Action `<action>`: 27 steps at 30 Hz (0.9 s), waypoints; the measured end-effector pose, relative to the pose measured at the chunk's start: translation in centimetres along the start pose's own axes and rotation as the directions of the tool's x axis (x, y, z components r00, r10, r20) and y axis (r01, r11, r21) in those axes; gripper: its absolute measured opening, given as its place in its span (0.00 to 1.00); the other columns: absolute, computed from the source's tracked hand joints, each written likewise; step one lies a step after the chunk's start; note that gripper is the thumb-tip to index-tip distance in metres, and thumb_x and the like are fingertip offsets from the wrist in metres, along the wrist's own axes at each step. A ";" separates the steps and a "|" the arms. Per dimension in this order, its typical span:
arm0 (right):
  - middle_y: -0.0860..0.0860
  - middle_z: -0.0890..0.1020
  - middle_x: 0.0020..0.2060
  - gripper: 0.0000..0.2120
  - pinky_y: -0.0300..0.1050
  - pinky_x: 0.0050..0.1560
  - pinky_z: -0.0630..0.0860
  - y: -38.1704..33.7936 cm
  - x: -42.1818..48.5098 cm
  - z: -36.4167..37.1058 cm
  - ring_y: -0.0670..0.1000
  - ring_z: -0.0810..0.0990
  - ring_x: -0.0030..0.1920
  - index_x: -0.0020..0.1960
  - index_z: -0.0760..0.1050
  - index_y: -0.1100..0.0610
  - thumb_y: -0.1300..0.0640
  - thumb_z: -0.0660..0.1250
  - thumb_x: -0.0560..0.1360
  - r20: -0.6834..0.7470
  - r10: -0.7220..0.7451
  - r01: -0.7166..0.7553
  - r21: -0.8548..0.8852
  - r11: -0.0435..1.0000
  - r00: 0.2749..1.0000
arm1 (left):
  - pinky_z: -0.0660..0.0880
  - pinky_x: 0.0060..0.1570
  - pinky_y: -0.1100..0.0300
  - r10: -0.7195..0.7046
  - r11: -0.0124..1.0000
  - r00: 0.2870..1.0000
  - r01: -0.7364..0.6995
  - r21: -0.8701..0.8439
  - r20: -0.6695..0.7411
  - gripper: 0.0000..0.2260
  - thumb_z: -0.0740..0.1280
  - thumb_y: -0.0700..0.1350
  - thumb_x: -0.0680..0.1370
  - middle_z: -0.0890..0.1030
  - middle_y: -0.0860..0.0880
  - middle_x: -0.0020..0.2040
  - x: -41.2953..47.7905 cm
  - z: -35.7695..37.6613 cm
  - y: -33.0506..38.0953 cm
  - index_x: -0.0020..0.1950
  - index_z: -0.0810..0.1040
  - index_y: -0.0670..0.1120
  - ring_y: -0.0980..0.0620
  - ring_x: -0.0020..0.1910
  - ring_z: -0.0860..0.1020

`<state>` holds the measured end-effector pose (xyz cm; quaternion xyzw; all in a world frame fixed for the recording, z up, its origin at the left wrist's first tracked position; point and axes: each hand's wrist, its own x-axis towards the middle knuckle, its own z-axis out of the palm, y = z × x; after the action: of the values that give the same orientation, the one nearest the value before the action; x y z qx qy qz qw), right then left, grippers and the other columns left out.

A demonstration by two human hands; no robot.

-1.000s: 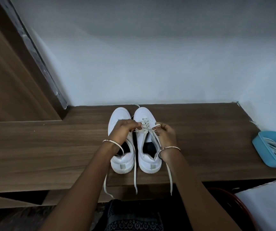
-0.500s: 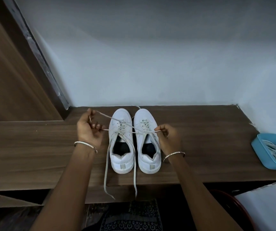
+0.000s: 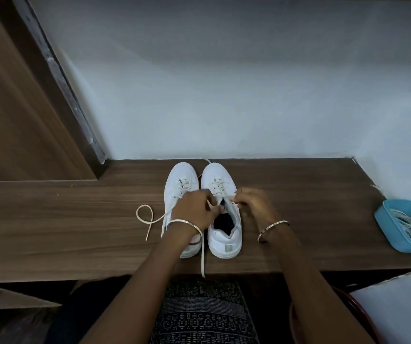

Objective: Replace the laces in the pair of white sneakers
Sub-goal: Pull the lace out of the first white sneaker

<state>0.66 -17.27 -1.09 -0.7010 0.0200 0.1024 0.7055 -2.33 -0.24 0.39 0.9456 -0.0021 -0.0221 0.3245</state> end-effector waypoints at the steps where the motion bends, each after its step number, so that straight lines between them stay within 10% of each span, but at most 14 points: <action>1: 0.49 0.73 0.26 0.14 0.39 0.31 0.68 0.2 0.0 0.1 0.46 0.71 0.29 0.29 0.74 0.58 0.67 0.69 0.71 0.007 -0.001 0.001 0.028 1.000 1.000 | 0.77 0.44 0.55 -0.036 0.998 0.999 0.036 0.046 0.011 0.13 0.72 0.57 0.72 0.82 0.52 0.41 -0.2 0.9 0.1 0.47 0.78 0.50 0.50 0.43 0.80; 12: 0.45 0.69 0.27 0.09 0.36 0.34 0.65 0.7 0.2 -0.2 0.42 0.64 0.28 0.53 0.84 0.53 0.54 0.69 0.76 -0.127 0.103 -0.045 0.397 0.917 0.987 | 0.74 0.39 0.56 -0.079 0.981 0.977 0.112 0.160 -0.198 0.07 0.68 0.50 0.75 0.83 0.46 0.46 -0.1 3.6 0.0 0.51 0.81 0.50 0.43 0.48 0.81; 20: 0.50 0.80 0.38 0.05 0.43 0.42 0.68 -2.0 -1.1 -2.3 0.48 0.77 0.41 0.43 0.77 0.57 0.60 0.64 0.75 -0.038 -0.040 0.054 0.539 0.840 0.998 | 0.67 0.38 0.57 -0.034 0.976 0.974 0.081 0.201 -0.226 0.06 0.64 0.45 0.76 0.82 0.42 0.45 0.3 4.1 0.4 0.50 0.78 0.46 0.41 0.47 0.80; 27: 0.46 0.60 0.20 0.15 0.40 0.29 0.67 -1.2 -1.0 -6.6 0.47 0.59 0.22 0.35 0.71 0.53 0.51 0.64 0.79 -0.258 0.160 0.061 0.680 0.731 0.953 | 0.68 0.40 0.57 -0.047 0.979 0.977 0.087 0.183 -0.210 0.07 0.65 0.45 0.75 0.82 0.43 0.45 0.5 4.3 0.8 0.51 0.79 0.46 0.41 0.49 0.79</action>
<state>0.61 -23.98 0.14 -0.4002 0.1814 -0.0003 0.8983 -2.01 -3.52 -2.59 0.9692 0.0613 0.0645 0.2296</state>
